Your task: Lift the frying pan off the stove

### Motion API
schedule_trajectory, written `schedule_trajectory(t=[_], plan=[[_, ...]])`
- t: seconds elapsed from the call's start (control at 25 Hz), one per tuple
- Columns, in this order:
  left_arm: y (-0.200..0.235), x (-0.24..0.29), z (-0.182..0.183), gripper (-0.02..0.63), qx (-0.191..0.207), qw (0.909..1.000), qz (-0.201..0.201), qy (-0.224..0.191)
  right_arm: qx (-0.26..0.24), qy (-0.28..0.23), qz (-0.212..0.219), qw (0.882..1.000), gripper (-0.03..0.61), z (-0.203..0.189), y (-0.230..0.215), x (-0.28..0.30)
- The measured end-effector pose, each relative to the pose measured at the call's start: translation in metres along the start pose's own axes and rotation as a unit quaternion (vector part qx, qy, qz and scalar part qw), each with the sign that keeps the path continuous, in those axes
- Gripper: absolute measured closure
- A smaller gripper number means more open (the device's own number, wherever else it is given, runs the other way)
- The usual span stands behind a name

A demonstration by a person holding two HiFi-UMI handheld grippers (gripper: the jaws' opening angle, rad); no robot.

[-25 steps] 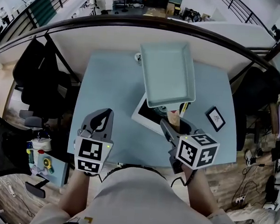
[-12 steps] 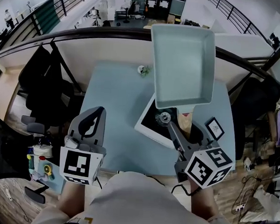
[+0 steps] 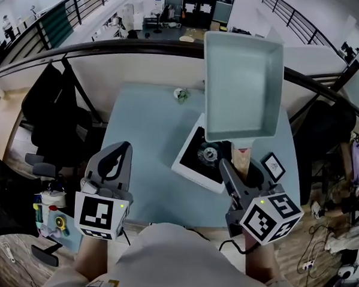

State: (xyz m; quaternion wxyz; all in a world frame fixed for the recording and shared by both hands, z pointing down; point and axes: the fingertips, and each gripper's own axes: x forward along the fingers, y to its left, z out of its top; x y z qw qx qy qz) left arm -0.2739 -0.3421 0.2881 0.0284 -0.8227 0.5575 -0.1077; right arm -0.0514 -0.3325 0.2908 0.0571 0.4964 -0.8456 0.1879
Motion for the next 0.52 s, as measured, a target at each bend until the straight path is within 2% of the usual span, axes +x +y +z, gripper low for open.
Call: schedule_trajectory(t=[0.52], plan=[[0.0064,-0.0028,-0.0046,0.612,-0.002,0.9999,-0.007,-0.008,0.000,0.009,-0.011,1.000,0.411,-0.0046,0.0067,-0.0013]])
